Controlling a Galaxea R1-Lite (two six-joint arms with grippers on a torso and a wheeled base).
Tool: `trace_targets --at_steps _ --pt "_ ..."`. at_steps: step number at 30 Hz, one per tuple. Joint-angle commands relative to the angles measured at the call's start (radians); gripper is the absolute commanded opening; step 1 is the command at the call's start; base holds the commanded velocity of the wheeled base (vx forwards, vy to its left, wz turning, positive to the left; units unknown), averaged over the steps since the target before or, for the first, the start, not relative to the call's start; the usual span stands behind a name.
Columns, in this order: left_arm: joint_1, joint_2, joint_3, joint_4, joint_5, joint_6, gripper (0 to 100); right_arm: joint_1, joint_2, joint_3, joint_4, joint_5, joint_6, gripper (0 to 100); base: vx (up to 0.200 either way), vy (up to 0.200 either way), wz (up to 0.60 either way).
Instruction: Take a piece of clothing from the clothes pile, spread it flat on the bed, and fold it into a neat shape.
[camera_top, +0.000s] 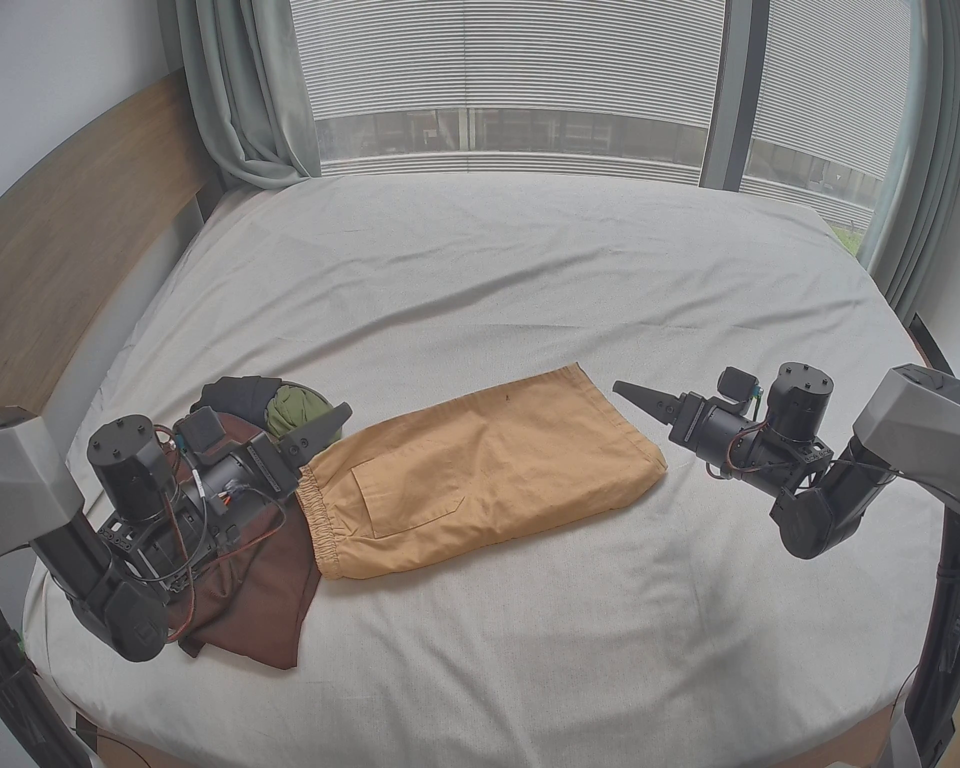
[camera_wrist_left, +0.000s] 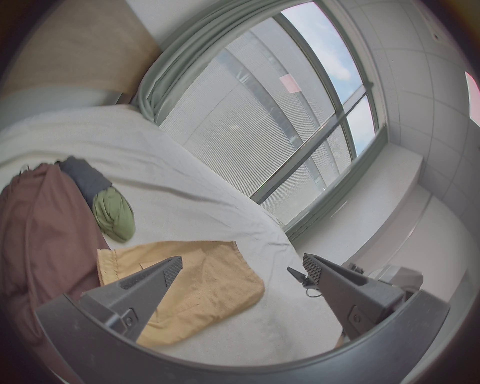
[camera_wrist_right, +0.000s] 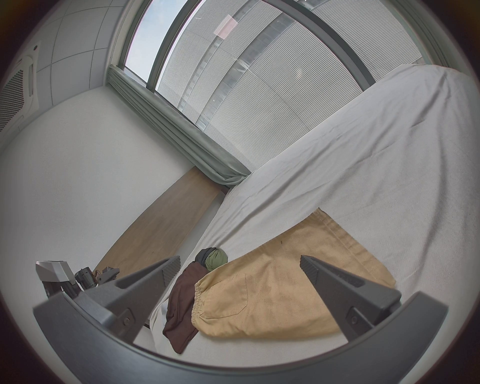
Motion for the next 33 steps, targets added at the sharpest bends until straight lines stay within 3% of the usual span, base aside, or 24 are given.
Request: trace_targets --at_steps 1,7,13,33 --pt "0.020 -0.019 0.033 0.000 -0.005 0.065 100 0.008 0.001 0.033 -0.011 0.007 0.007 100 0.000 0.000 0.00" --pt "0.020 0.030 0.064 0.000 0.001 0.143 100 0.003 0.012 0.037 -0.009 0.006 0.007 100 0.000 0.000 0.00" --pt "0.021 0.096 0.071 -0.002 0.003 0.290 100 0.007 0.030 0.037 -0.007 0.006 0.005 100 0.000 0.000 0.00" --pt "0.023 0.090 0.090 -0.002 0.000 0.293 100 0.043 0.148 0.033 -0.003 0.003 -0.003 100 0.000 0.000 0.00"
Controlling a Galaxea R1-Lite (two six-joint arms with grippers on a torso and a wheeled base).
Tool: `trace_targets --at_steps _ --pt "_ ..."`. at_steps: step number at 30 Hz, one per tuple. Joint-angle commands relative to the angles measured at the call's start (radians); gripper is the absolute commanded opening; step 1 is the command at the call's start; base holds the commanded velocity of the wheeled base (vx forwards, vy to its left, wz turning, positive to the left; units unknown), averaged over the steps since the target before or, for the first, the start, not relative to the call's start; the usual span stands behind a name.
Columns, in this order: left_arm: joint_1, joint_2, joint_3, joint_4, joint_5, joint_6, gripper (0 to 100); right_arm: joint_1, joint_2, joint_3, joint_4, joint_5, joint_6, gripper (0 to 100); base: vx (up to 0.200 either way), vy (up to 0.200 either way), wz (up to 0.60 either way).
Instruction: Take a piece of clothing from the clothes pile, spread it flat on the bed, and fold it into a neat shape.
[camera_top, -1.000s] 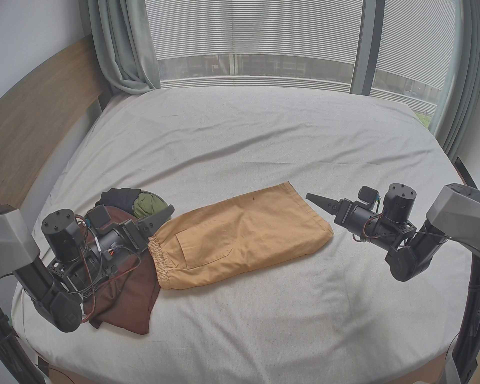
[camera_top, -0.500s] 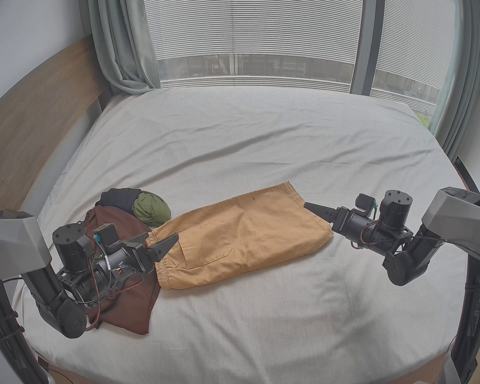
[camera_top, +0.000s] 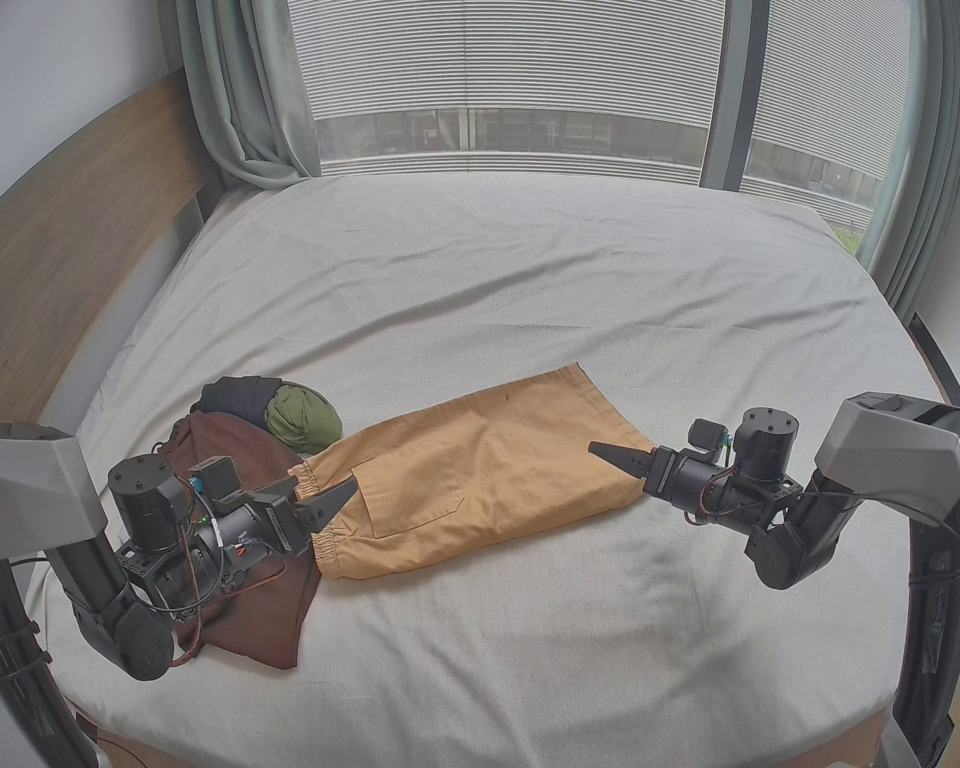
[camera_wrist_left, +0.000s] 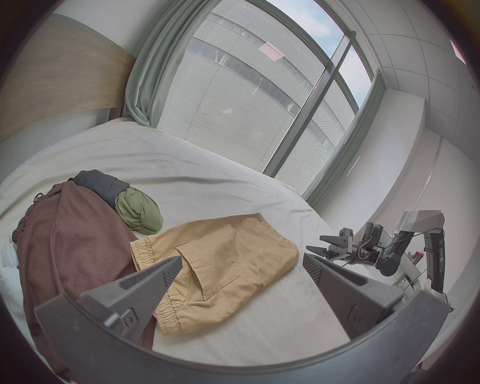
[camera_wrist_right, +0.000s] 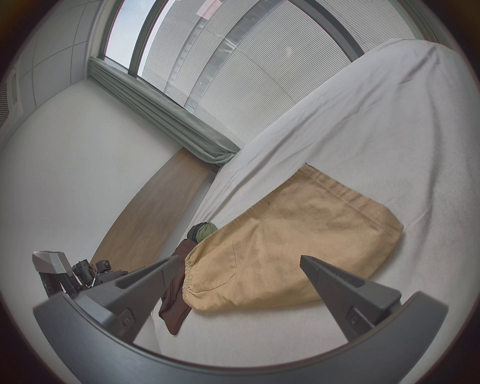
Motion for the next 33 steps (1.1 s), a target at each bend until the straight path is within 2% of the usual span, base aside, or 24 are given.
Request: trace_targets --at_steps 1,9,12,17,21,33 --pt "0.000 0.006 0.001 -0.001 0.000 -0.002 100 0.007 0.029 0.000 0.005 -0.001 0.000 100 0.000 0.000 0.00" --pt "0.000 0.026 -0.005 -0.001 0.000 -0.012 100 0.006 0.069 -0.028 0.064 -0.011 -0.036 100 0.000 0.000 0.00" --pt "0.000 0.026 -0.005 -0.001 0.000 -0.013 100 0.006 0.098 -0.057 0.084 -0.055 -0.037 100 0.000 0.000 0.00" --pt "0.002 0.027 -0.007 -0.001 0.000 -0.013 100 0.000 0.139 -0.098 0.109 -0.073 -0.036 100 0.000 0.000 0.00" --pt "0.002 0.027 -0.007 -0.001 0.000 -0.015 100 -0.003 0.162 -0.135 0.164 -0.118 -0.034 100 0.000 0.000 0.00" --pt "0.002 0.026 -0.010 -0.001 0.001 -0.027 100 -0.019 0.159 -0.137 0.268 -0.121 -0.033 100 0.000 0.000 0.00"
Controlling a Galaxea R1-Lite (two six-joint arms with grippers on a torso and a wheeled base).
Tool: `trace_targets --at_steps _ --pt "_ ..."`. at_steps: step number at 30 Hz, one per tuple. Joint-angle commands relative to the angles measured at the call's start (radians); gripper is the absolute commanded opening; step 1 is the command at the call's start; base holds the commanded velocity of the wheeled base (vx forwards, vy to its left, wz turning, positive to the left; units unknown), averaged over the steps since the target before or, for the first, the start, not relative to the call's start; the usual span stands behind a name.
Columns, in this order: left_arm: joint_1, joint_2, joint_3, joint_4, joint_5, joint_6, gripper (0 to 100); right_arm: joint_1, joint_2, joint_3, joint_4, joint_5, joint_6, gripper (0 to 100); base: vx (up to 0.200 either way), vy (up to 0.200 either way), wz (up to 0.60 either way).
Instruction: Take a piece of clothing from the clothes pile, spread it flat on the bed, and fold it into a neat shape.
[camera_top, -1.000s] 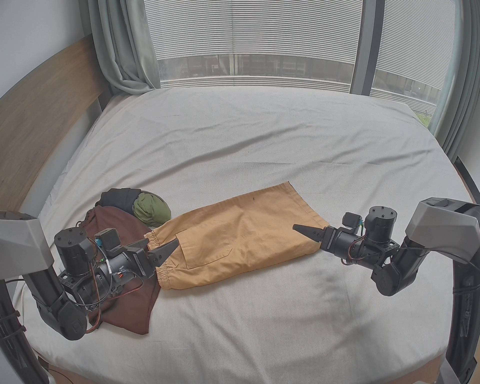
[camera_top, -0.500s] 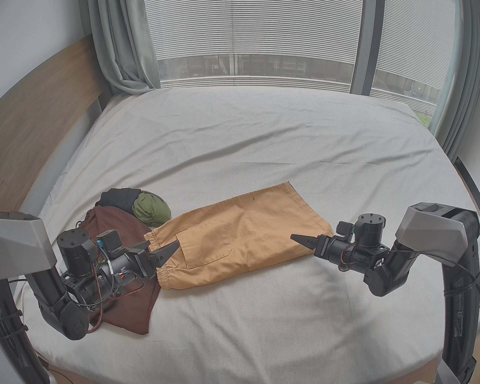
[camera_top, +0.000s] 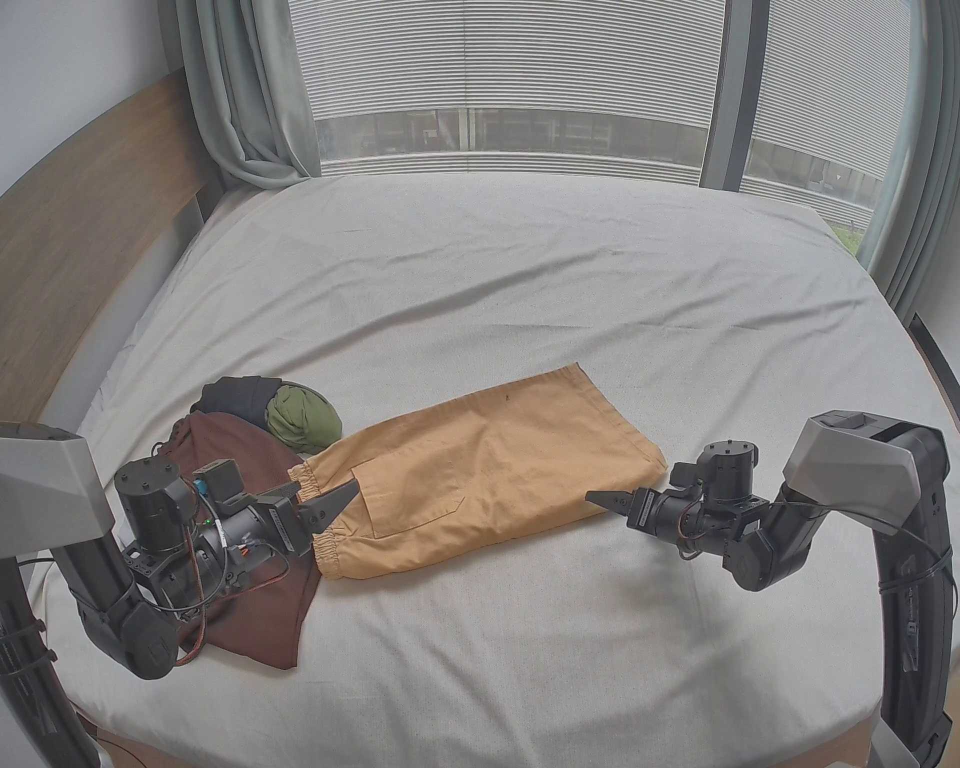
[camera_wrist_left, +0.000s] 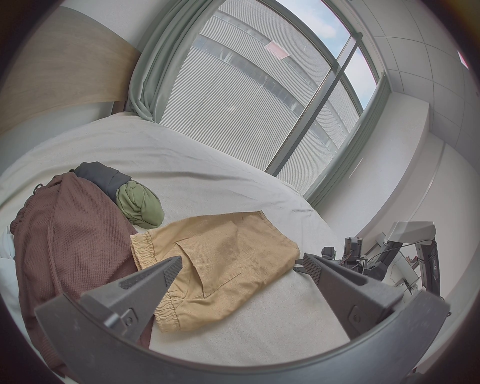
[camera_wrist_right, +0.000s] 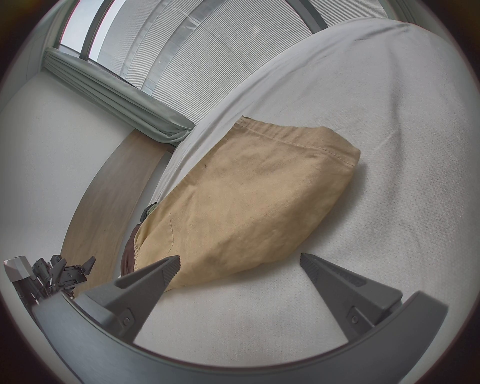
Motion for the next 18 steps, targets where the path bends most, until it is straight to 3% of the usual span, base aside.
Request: trace_targets --at_steps 1,18 --pt "0.000 0.000 0.000 0.000 0.000 -0.001 100 -0.004 0.010 -0.008 -0.006 -0.002 0.001 100 0.000 0.000 0.00" --pt "0.000 0.000 0.000 0.000 0.002 -0.003 100 0.054 0.110 -0.123 -0.031 -0.006 0.073 100 0.000 0.000 0.00"
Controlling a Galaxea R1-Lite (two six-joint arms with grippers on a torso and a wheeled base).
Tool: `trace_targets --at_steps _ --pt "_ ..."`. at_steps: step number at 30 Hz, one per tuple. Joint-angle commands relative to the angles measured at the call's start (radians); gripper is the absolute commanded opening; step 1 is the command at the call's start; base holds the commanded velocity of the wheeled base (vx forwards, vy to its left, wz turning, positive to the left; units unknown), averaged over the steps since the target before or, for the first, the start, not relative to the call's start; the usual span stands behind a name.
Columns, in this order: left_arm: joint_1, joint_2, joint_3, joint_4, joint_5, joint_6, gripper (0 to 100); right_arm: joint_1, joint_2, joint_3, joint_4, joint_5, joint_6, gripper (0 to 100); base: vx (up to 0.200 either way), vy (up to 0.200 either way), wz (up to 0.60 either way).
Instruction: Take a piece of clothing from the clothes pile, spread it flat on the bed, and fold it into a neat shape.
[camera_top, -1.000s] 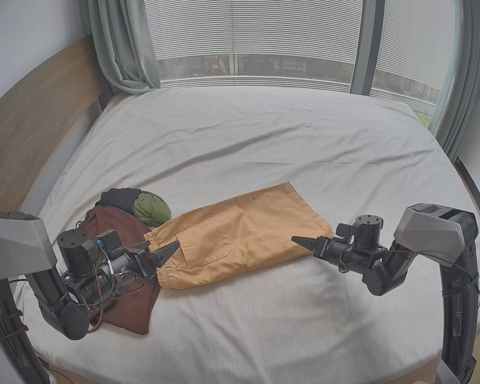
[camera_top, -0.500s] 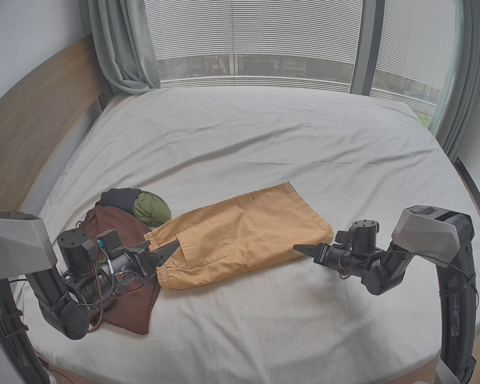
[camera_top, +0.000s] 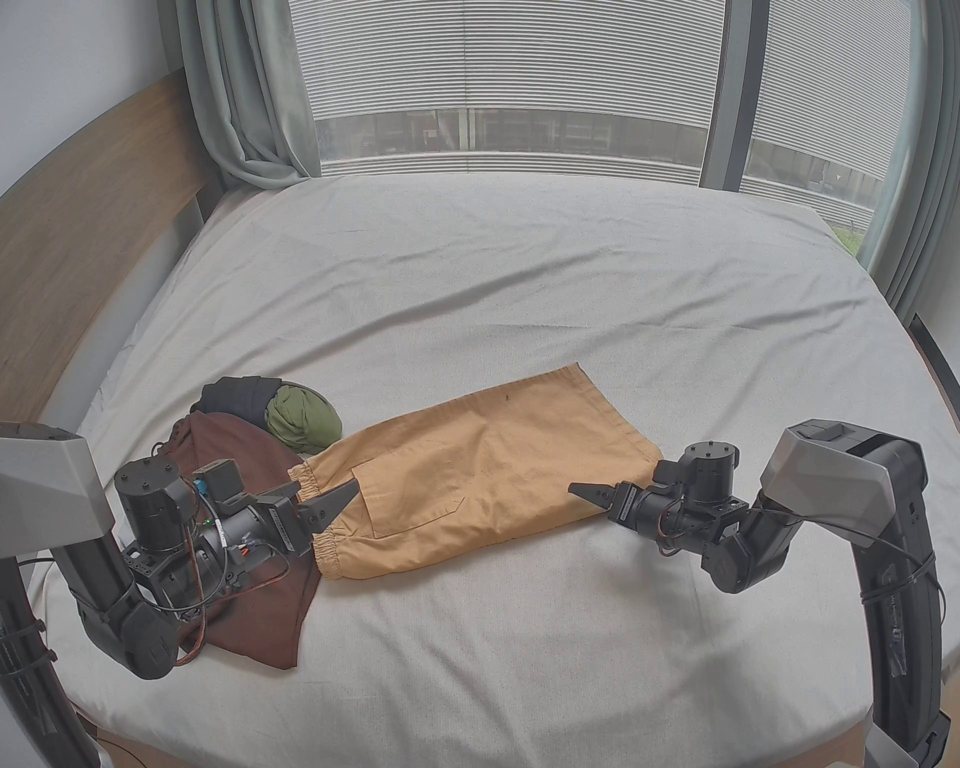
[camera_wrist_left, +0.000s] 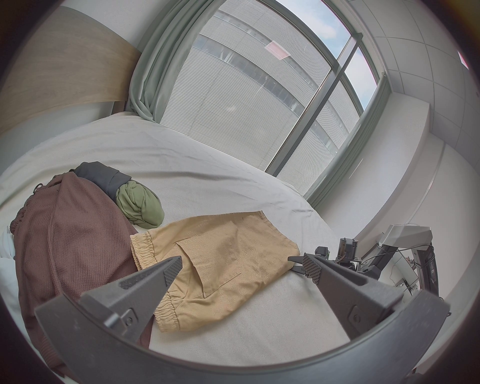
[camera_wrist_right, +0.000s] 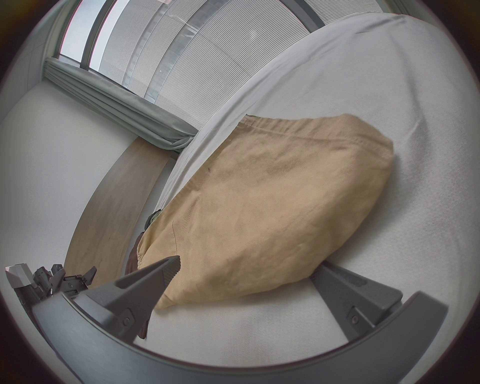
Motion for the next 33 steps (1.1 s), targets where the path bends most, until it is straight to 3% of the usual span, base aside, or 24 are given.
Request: trace_targets --at_steps 1,7,18,19,33 --pt "0.000 0.000 0.000 0.000 -0.001 -0.001 100 0.023 0.043 -0.032 0.000 0.000 0.010 100 0.000 0.000 0.00" --pt "0.000 0.000 -0.002 0.000 -0.001 -0.001 100 0.034 0.104 -0.075 -0.130 -0.046 0.058 100 0.000 0.000 0.00" --pt "0.000 0.002 -0.002 0.000 -0.001 -0.002 100 0.032 0.111 -0.086 -0.147 -0.049 0.070 100 0.000 0.000 0.00" --pt "-0.001 0.002 -0.002 0.000 -0.001 -0.002 100 0.032 0.111 -0.086 -0.147 -0.049 0.070 0 0.000 0.000 0.00" --pt "-0.001 0.003 -0.003 0.000 0.001 -0.022 100 0.032 0.100 -0.066 -0.155 -0.049 0.064 0 0.000 0.000 0.00"
